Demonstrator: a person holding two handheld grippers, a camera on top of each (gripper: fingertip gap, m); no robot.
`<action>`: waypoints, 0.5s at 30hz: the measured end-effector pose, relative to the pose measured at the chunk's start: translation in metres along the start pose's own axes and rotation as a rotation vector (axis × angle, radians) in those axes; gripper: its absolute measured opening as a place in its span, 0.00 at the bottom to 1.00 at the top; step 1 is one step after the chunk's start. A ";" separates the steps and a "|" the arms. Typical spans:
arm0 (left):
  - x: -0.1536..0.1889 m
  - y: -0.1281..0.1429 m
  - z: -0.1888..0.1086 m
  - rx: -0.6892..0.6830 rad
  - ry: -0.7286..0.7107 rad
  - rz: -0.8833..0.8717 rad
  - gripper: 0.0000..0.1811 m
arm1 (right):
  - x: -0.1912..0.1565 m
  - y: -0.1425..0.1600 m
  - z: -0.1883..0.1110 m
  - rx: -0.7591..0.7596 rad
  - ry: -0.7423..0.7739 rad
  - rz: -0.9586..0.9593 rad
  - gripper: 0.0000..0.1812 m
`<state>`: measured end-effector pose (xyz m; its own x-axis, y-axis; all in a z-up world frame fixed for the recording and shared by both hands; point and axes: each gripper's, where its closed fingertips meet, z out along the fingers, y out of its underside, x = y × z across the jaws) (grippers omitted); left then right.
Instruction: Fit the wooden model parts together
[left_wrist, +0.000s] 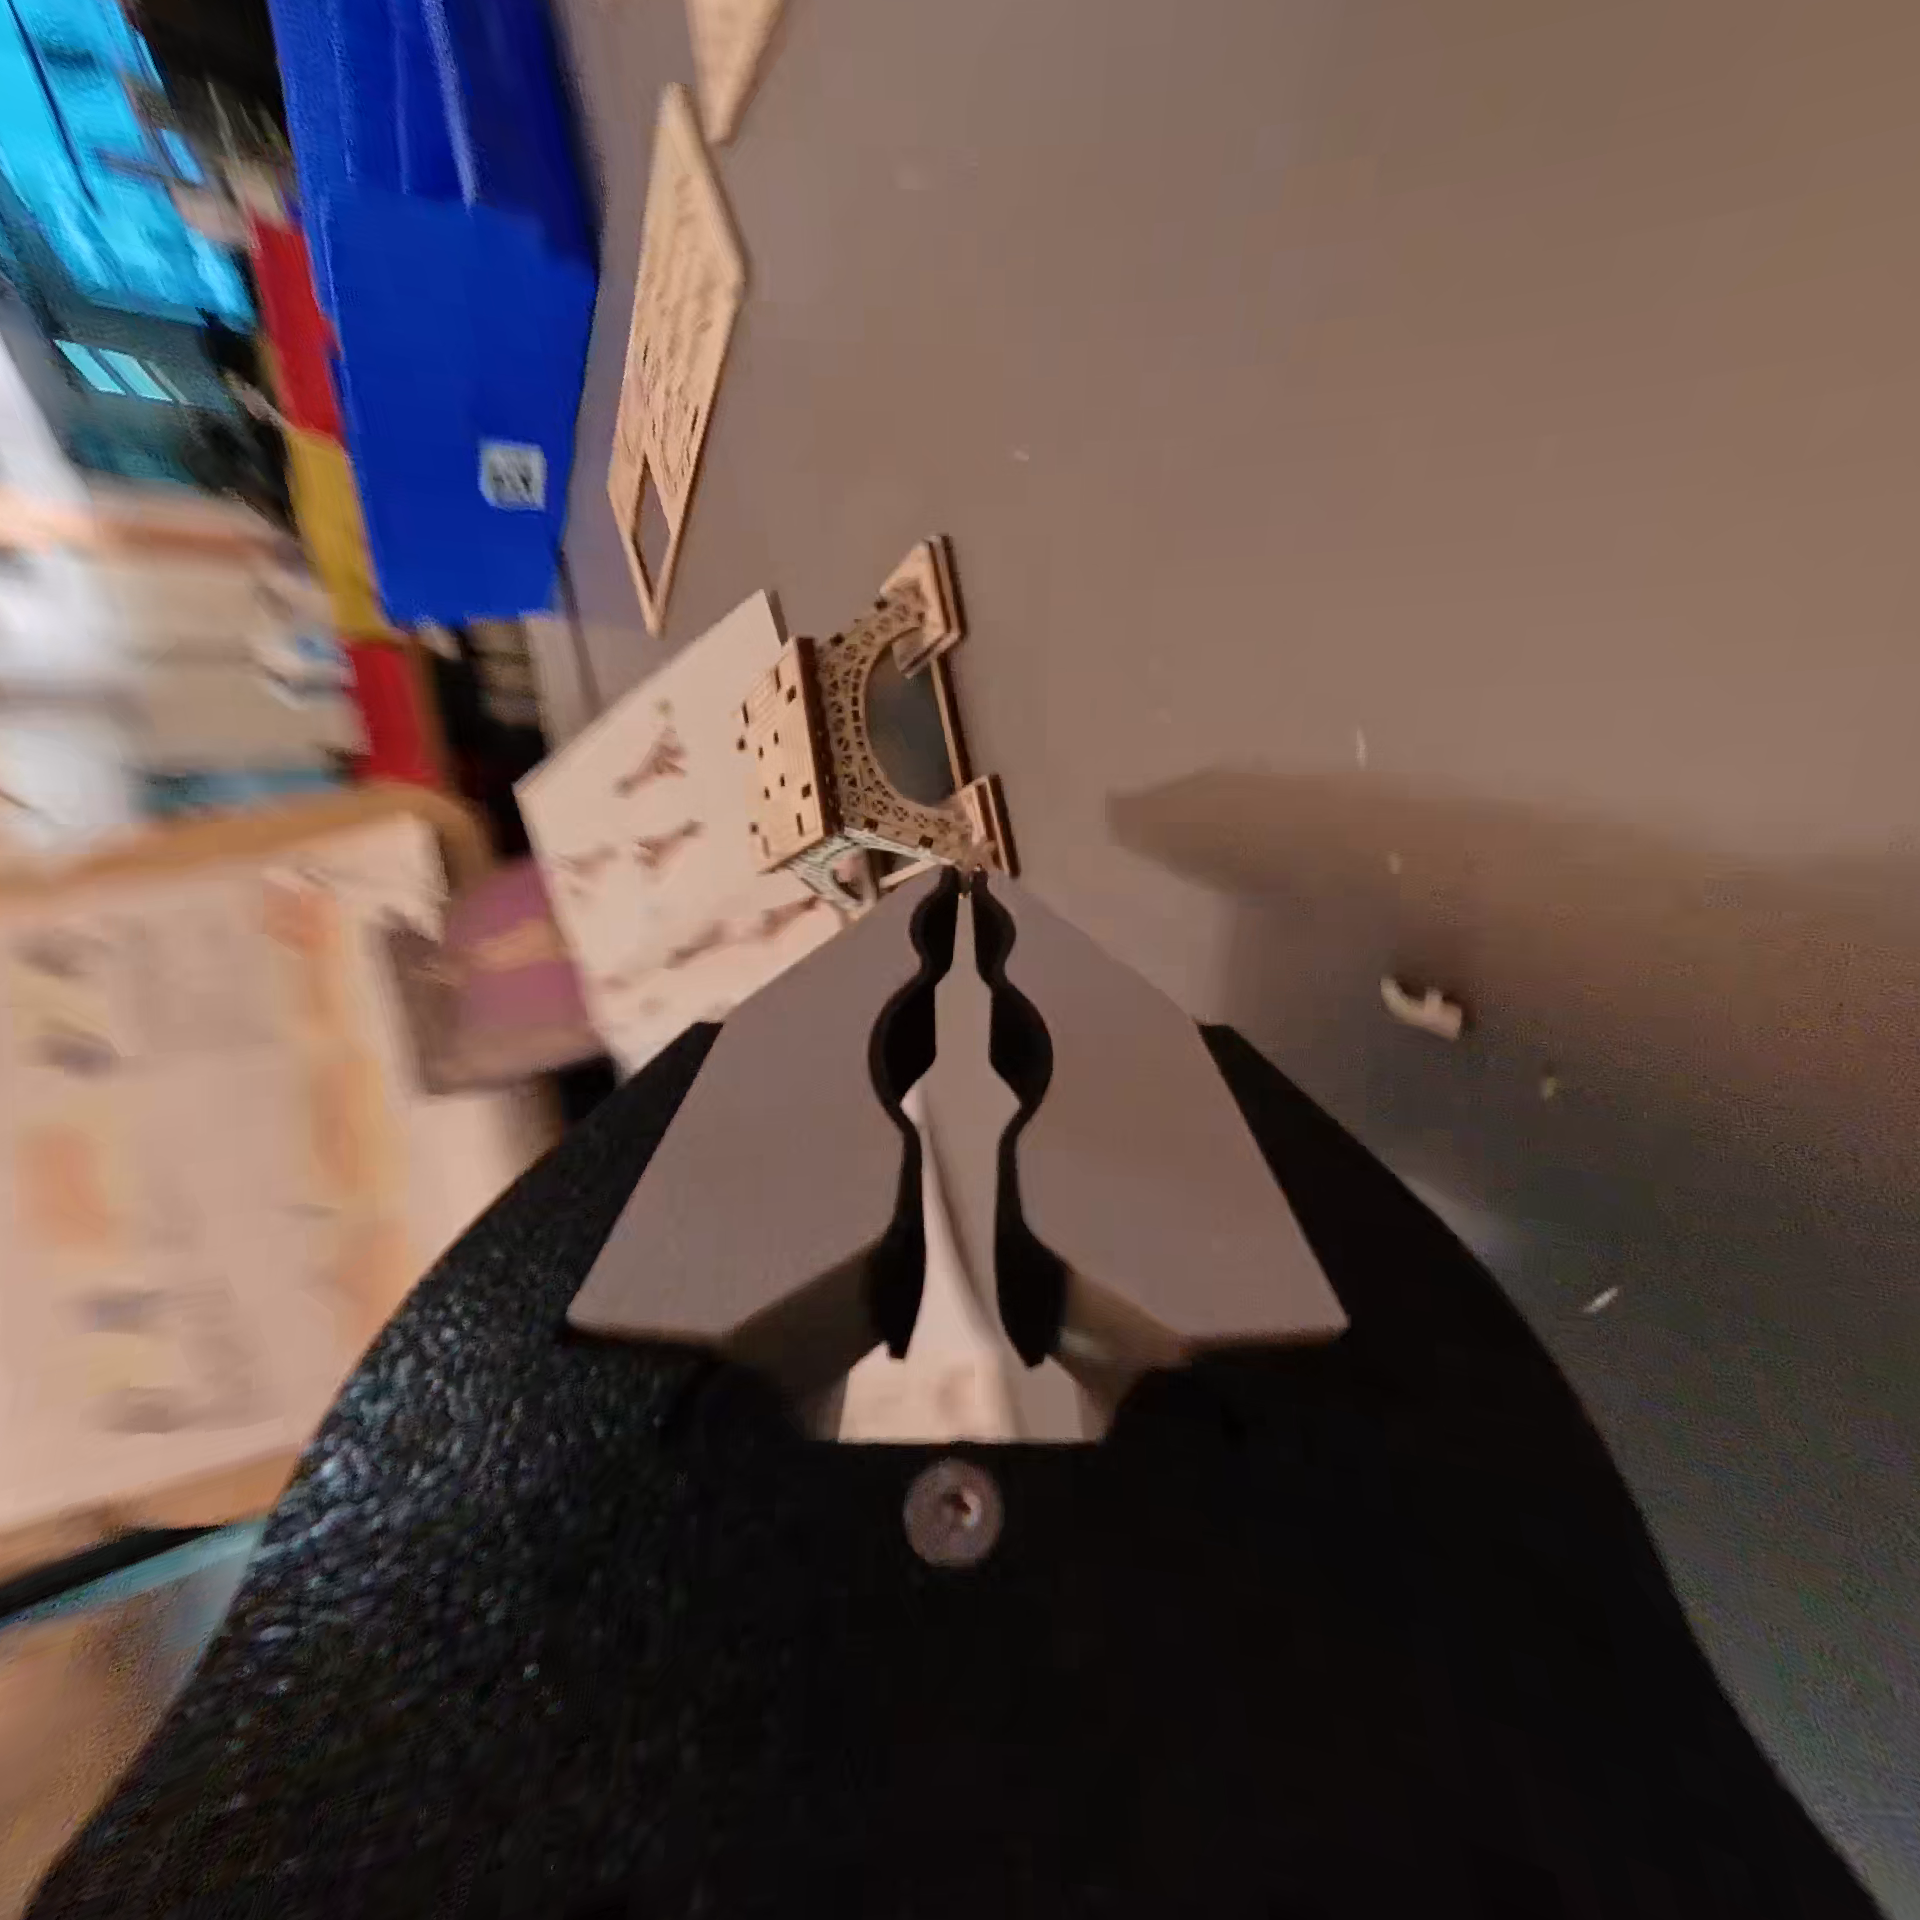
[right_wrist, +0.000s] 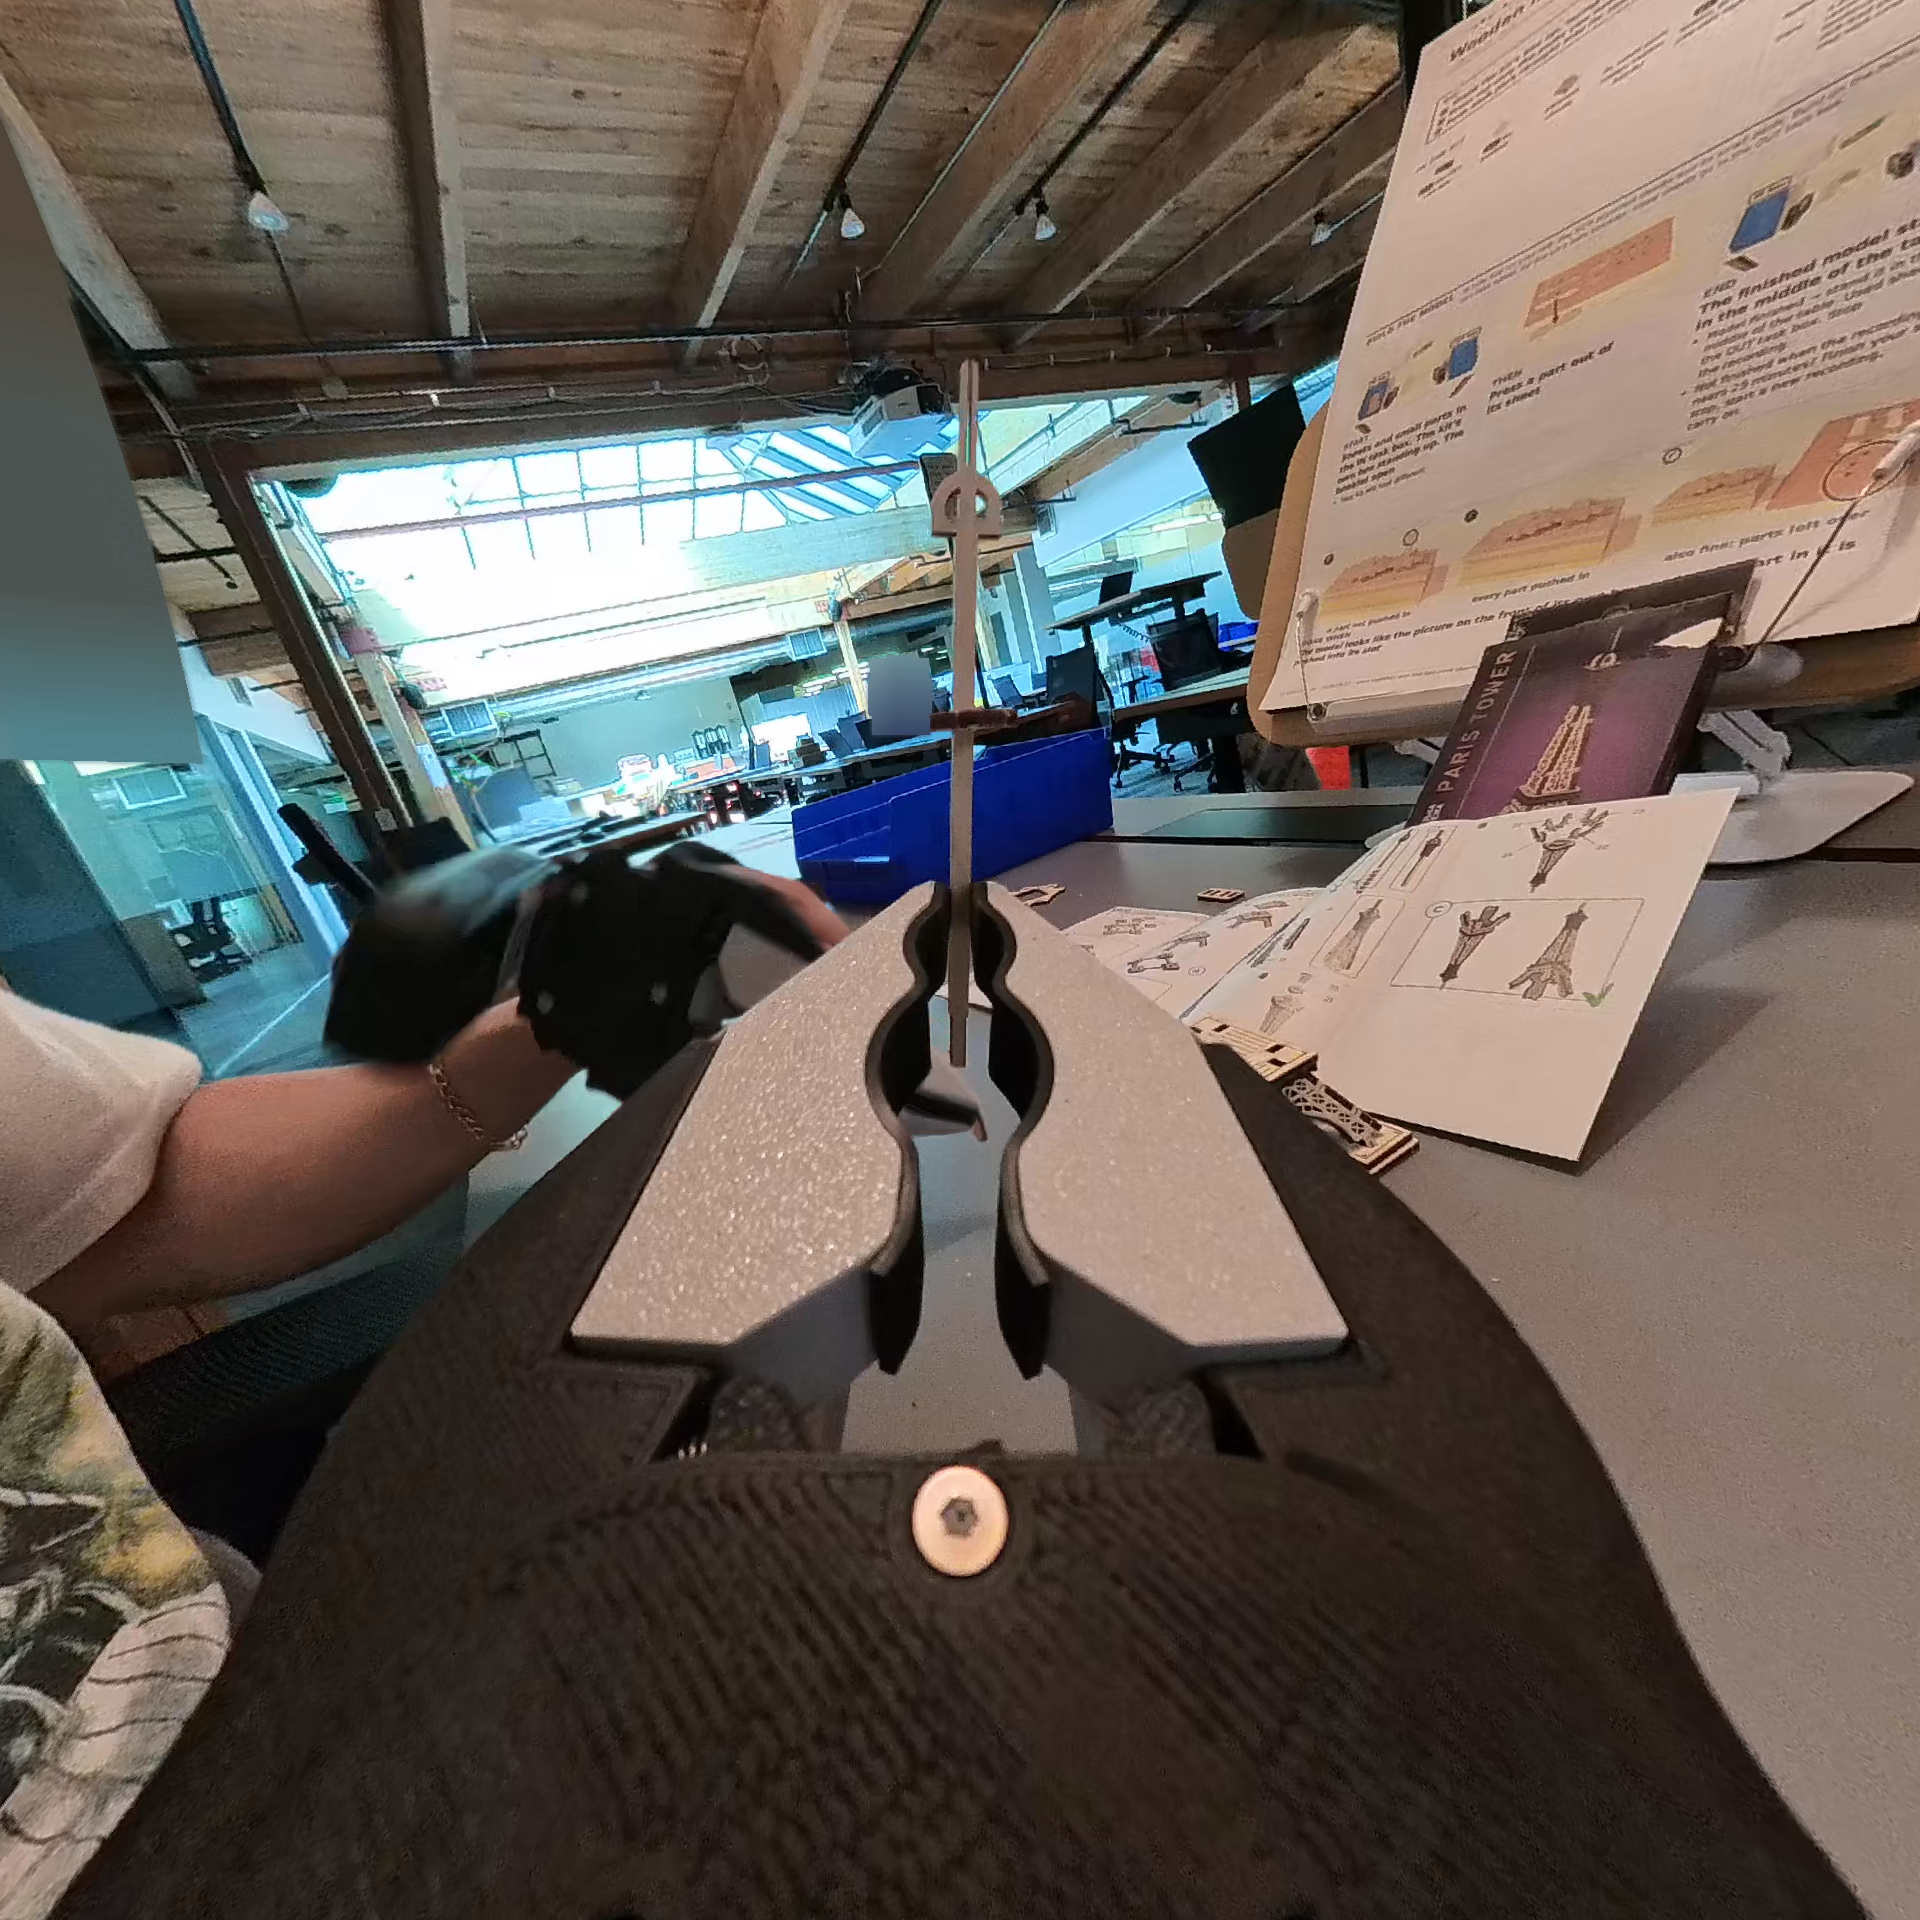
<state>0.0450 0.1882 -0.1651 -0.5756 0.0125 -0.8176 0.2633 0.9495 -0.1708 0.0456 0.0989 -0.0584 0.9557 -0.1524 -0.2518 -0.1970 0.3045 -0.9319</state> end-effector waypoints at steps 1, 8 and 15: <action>0.001 0.002 0.000 -0.041 -0.050 0.191 0.00 | 0.000 0.000 0.000 0.003 0.002 0.000 0.00; 0.033 -0.006 -0.004 -0.067 -0.071 0.696 0.00 | -0.002 0.002 0.002 -0.017 0.000 -0.013 0.01; 0.031 0.004 -0.020 -0.043 -0.039 0.617 0.11 | -0.001 0.002 0.002 -0.015 -0.003 -0.005 0.01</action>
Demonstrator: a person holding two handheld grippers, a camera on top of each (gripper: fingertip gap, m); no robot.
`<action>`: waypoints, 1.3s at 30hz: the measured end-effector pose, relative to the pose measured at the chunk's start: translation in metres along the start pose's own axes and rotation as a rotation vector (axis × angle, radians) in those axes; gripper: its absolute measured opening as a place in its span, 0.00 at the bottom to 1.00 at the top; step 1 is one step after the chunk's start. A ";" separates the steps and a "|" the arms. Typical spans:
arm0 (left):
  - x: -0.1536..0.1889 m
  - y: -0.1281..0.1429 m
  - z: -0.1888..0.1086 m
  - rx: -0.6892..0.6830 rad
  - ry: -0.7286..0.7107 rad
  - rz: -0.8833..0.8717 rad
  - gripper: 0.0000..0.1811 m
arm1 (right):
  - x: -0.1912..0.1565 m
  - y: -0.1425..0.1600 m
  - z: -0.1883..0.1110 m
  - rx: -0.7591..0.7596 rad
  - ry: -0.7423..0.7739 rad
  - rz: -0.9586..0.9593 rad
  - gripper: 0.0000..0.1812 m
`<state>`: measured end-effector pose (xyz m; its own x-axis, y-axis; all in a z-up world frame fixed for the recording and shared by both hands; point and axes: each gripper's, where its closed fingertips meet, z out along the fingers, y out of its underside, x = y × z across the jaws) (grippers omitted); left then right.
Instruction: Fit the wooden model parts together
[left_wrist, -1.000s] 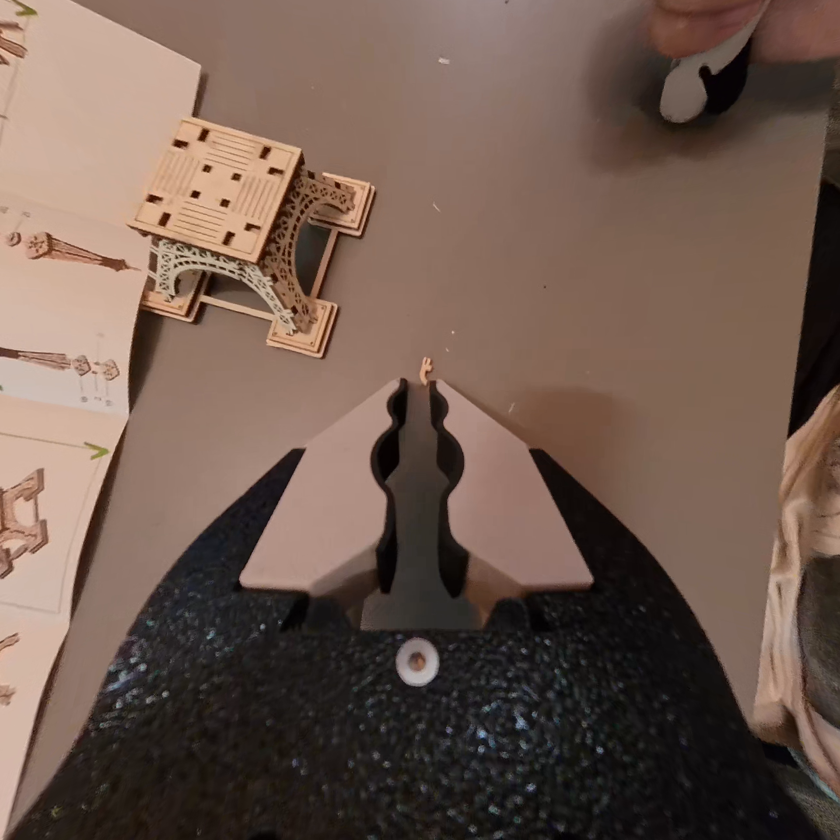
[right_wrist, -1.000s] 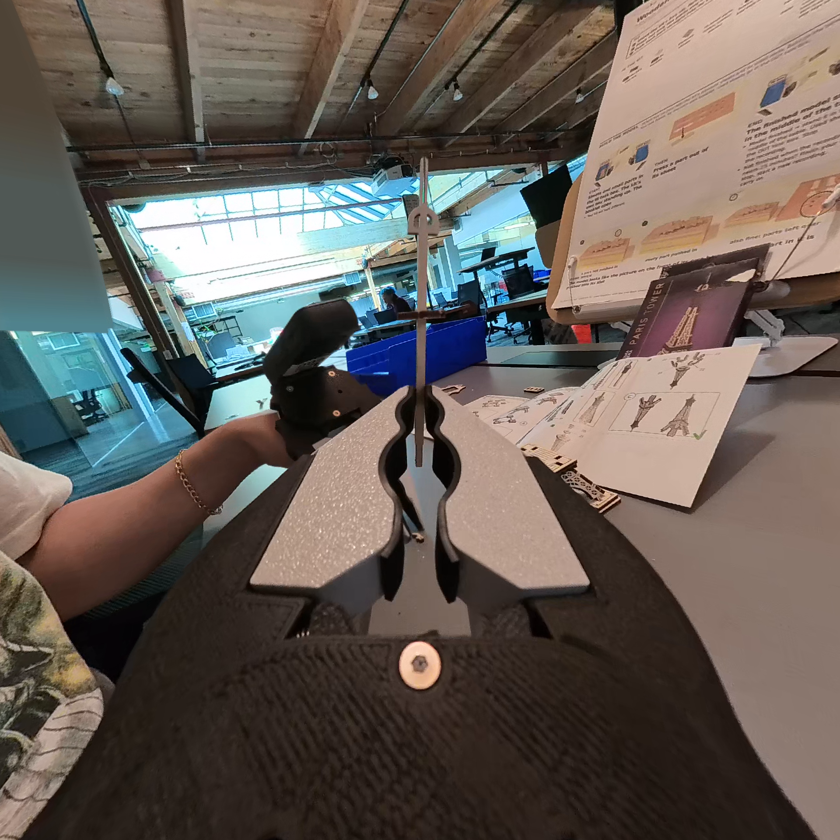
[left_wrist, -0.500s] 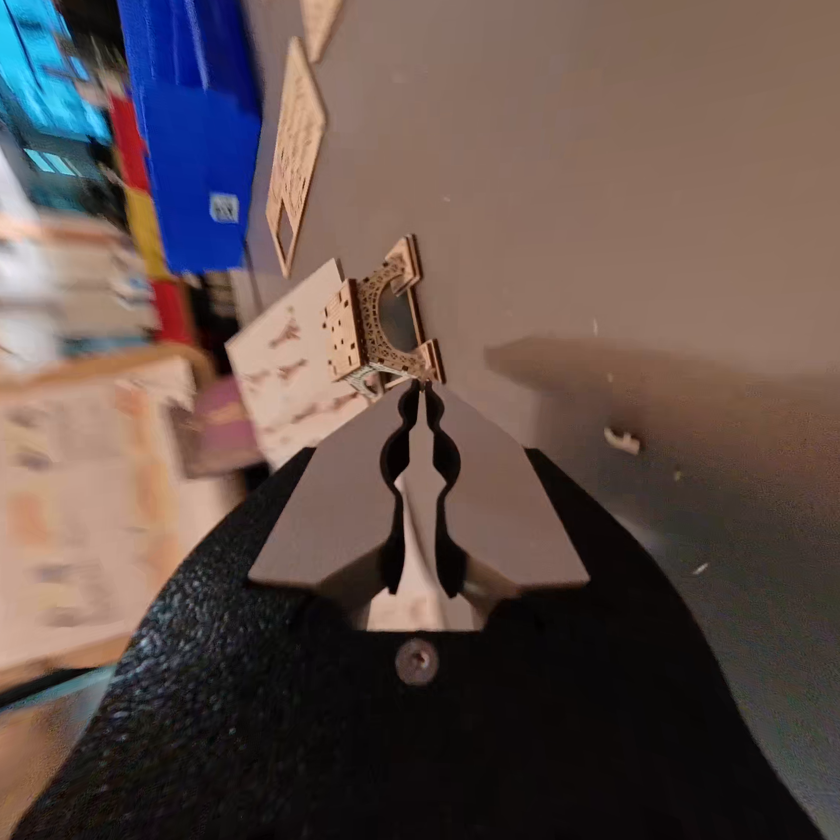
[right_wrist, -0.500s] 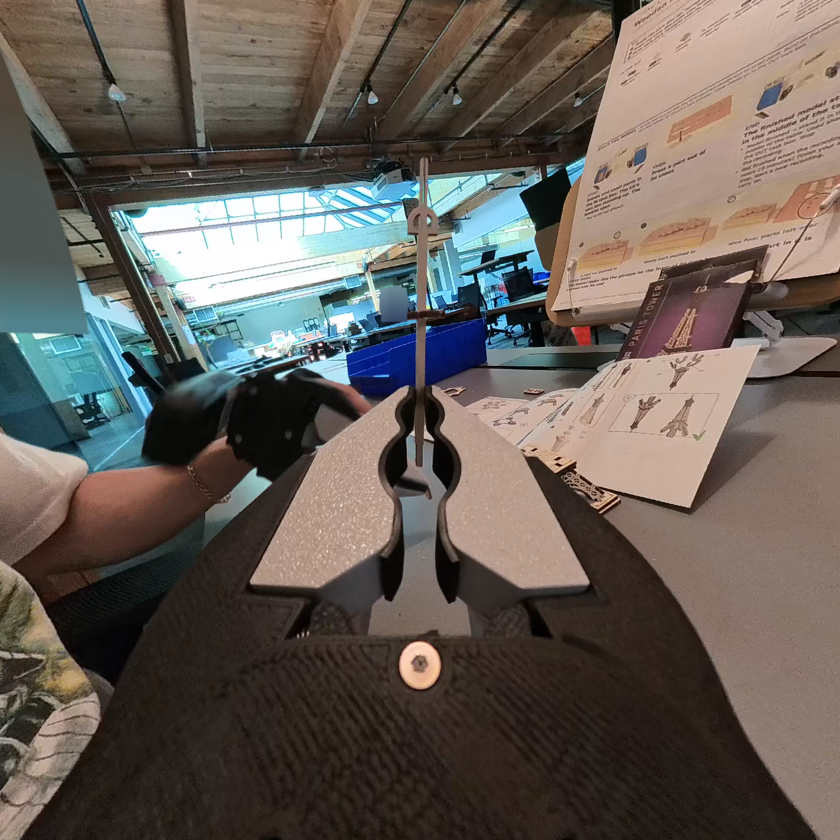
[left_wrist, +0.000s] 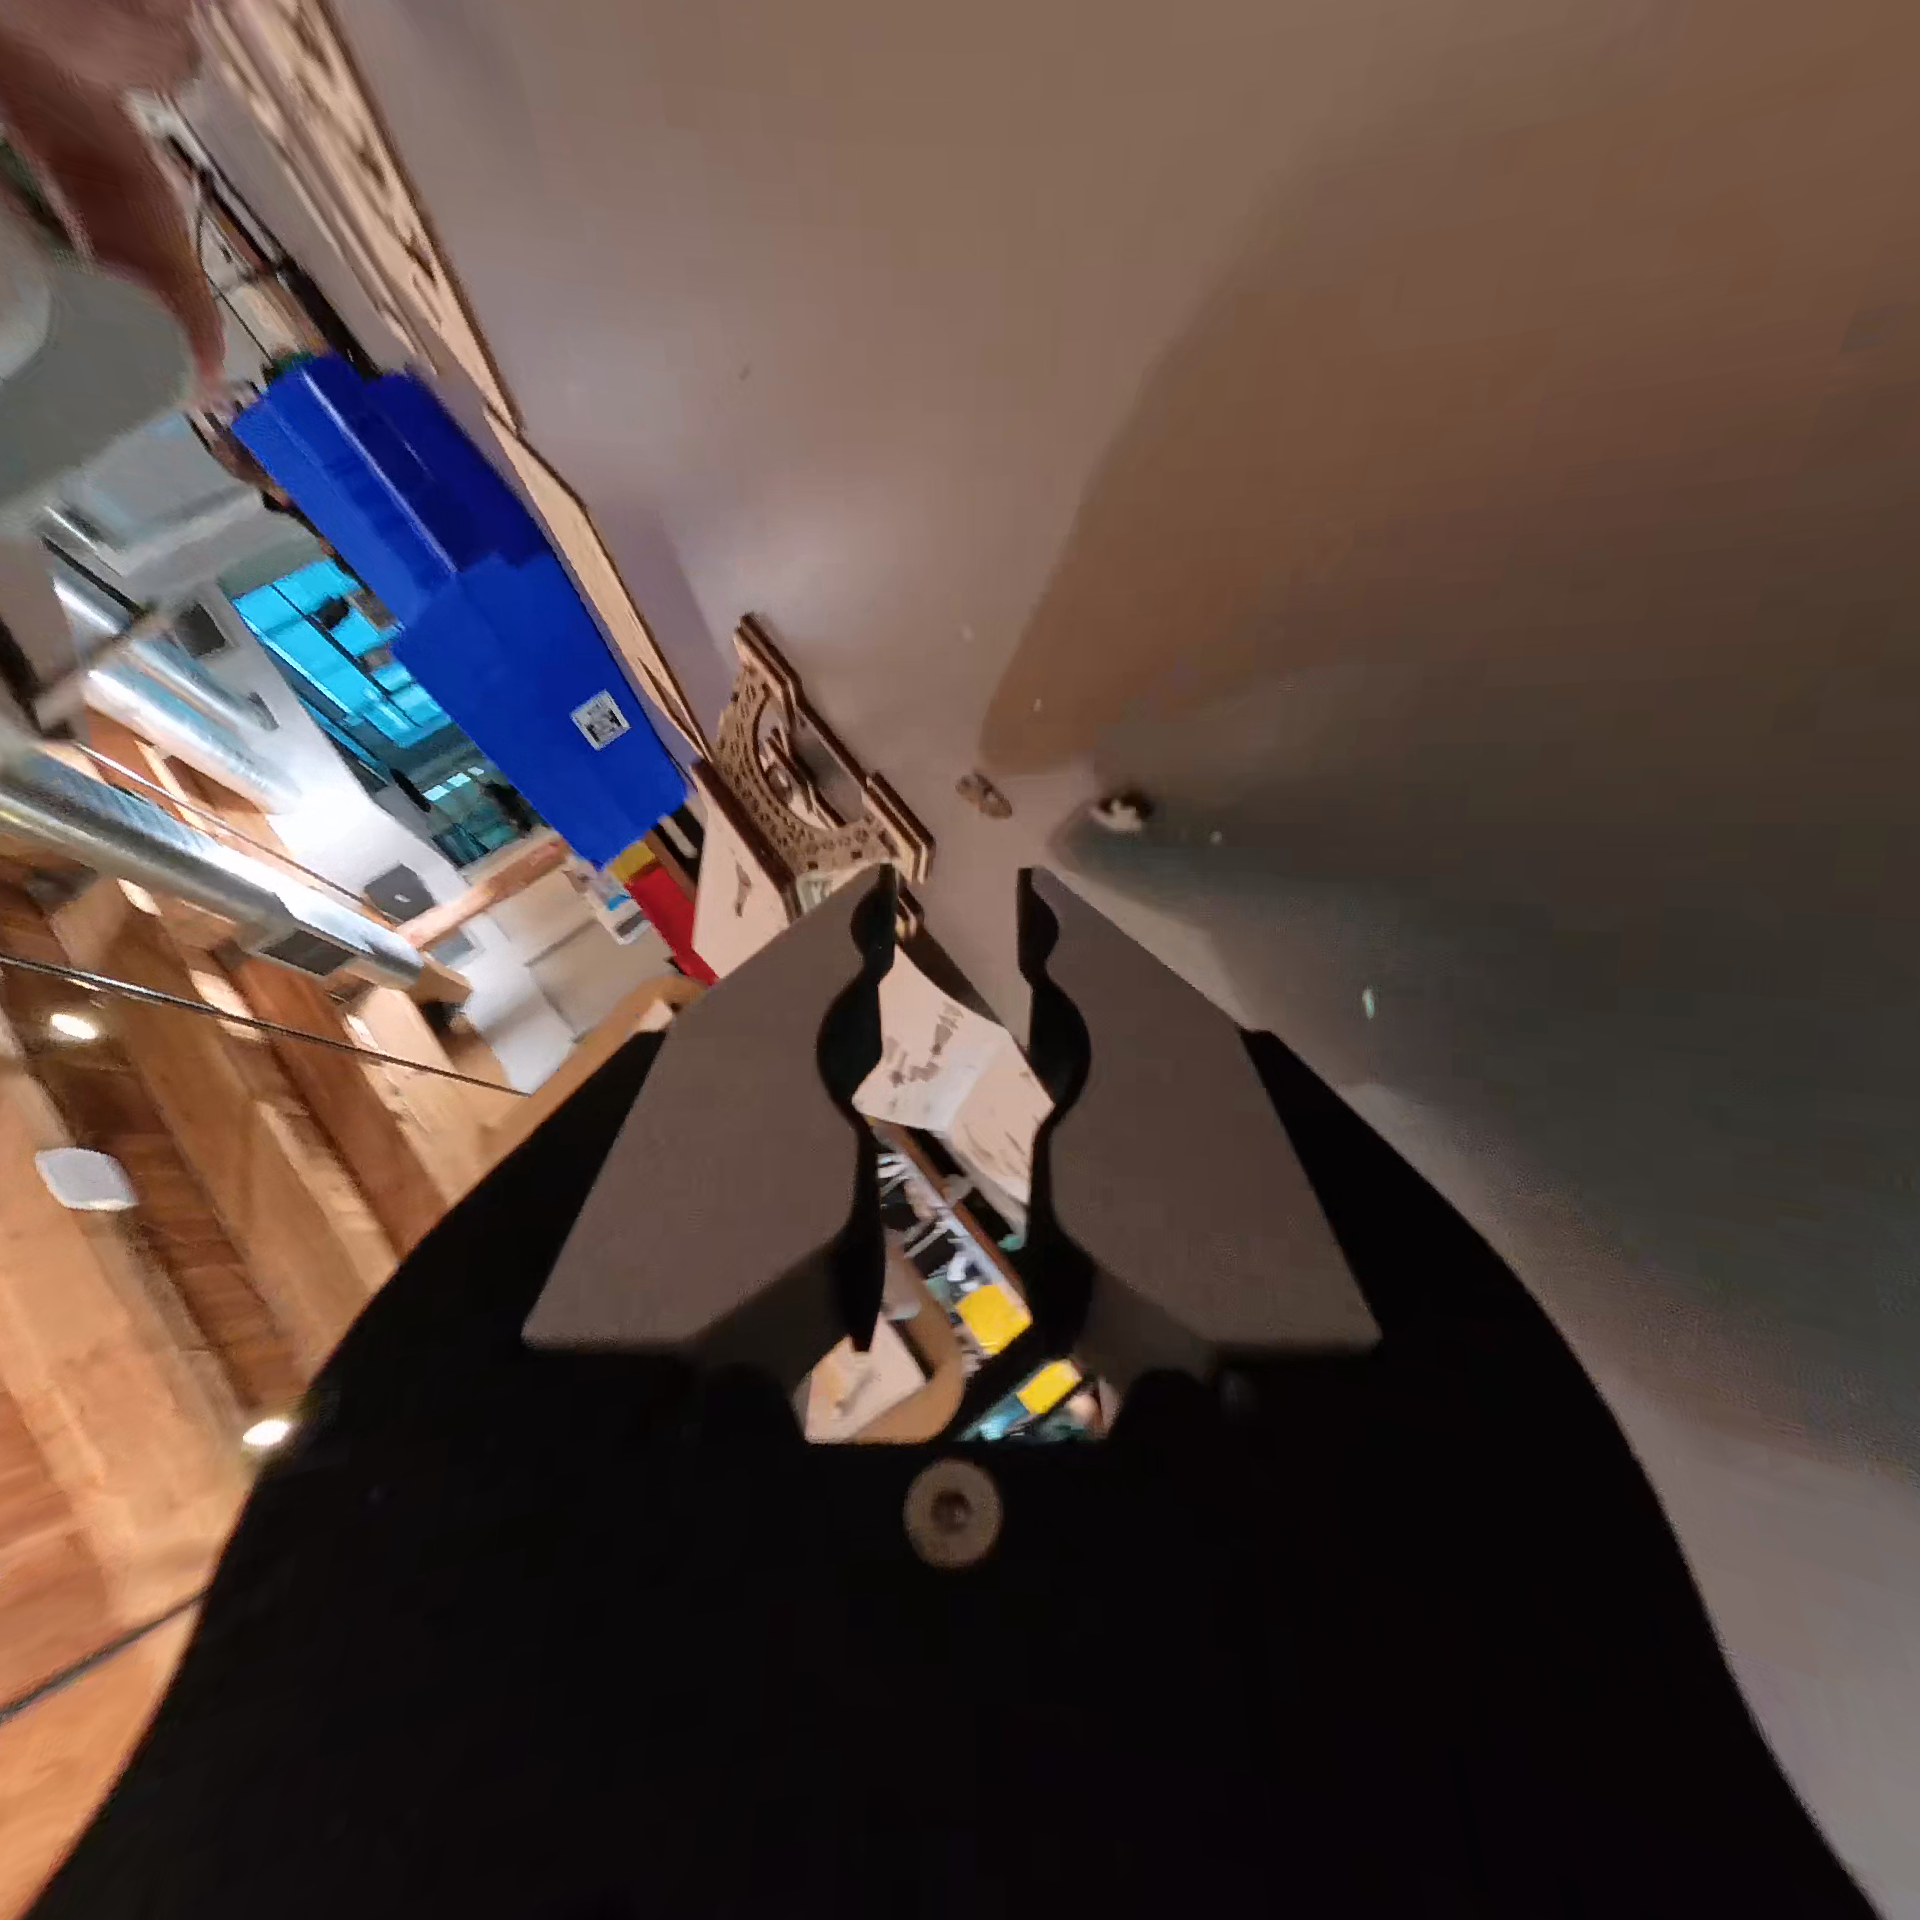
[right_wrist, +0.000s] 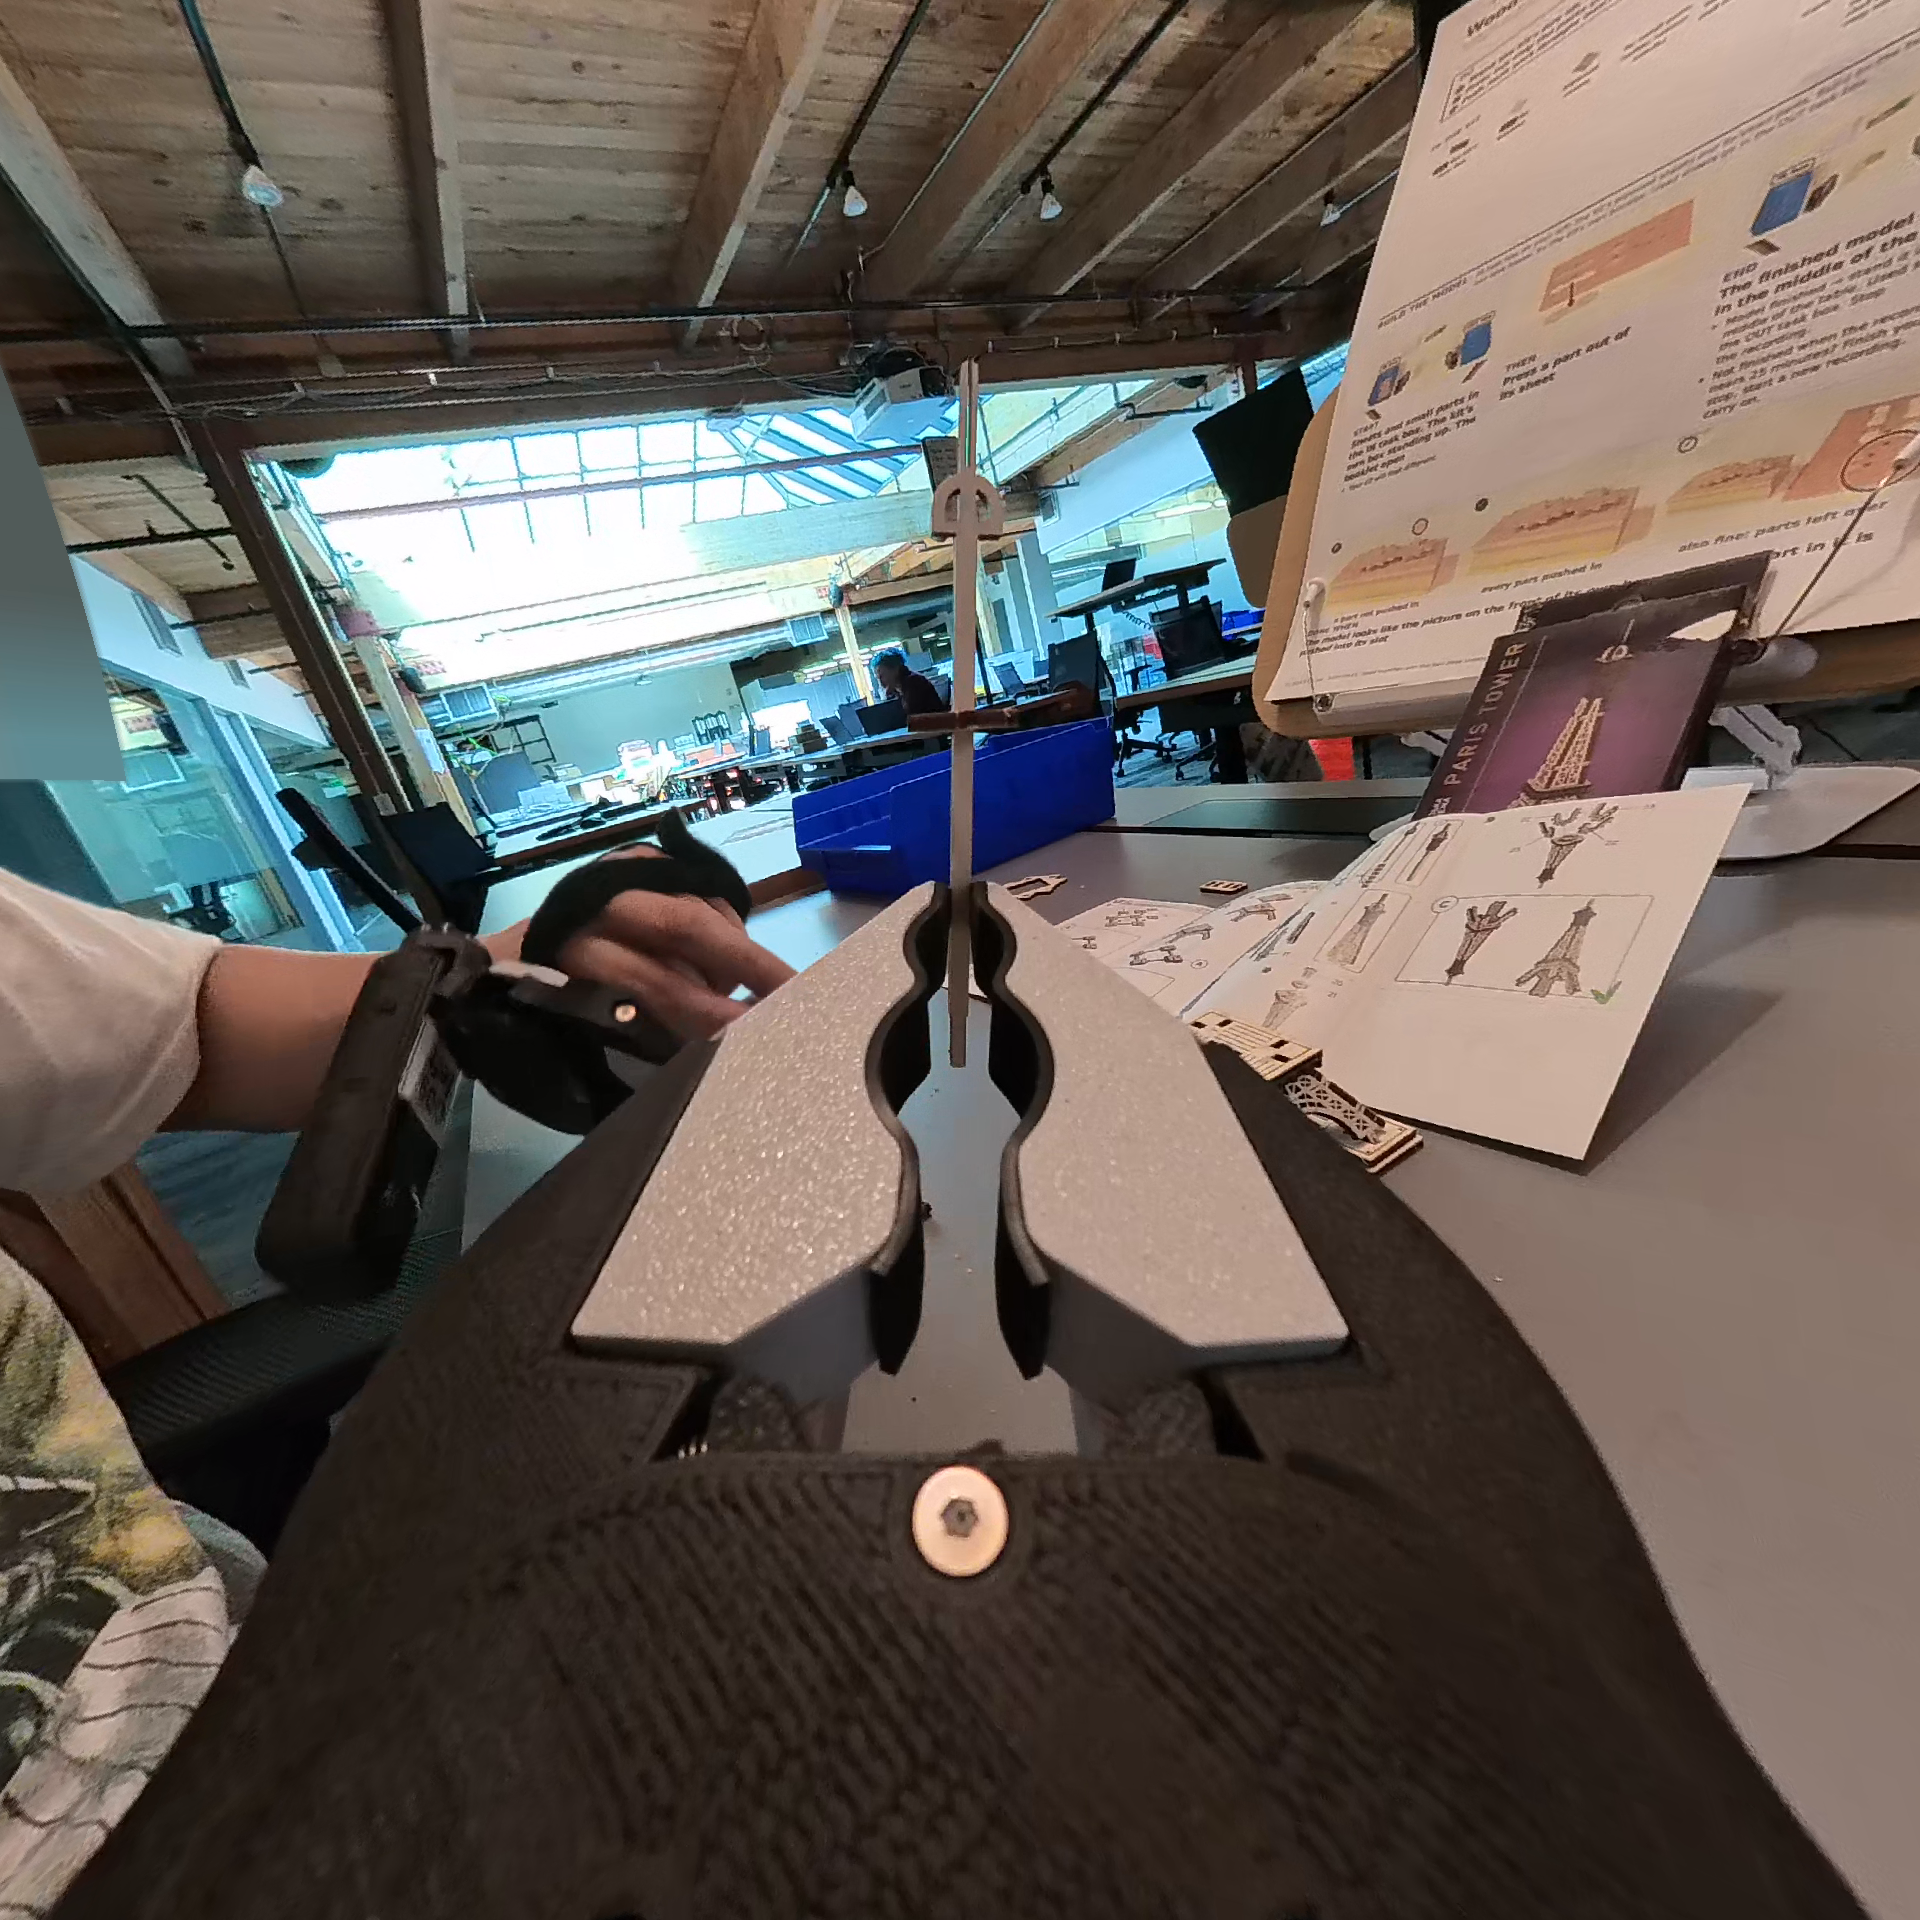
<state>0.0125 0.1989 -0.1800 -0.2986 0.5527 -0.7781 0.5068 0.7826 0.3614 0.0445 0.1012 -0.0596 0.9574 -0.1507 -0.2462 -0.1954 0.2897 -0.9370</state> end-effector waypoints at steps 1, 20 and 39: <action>-0.001 0.004 -0.003 0.010 0.010 -0.068 0.11 | 0.000 0.000 0.000 0.001 -0.001 0.001 0.01; -0.001 -0.020 0.009 0.373 0.420 -1.460 0.00 | -0.001 0.000 0.000 0.000 -0.004 -0.001 0.01; -0.001 -0.022 0.009 0.352 0.406 -1.459 0.00 | -0.001 0.003 0.002 -0.022 -0.006 -0.004 0.01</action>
<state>0.0091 0.1779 -0.1918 -0.8459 -0.5177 -0.1279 -0.2676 0.6196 -0.7379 0.0432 0.1044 -0.0614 0.9594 -0.1461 -0.2414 -0.1965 0.2681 -0.9431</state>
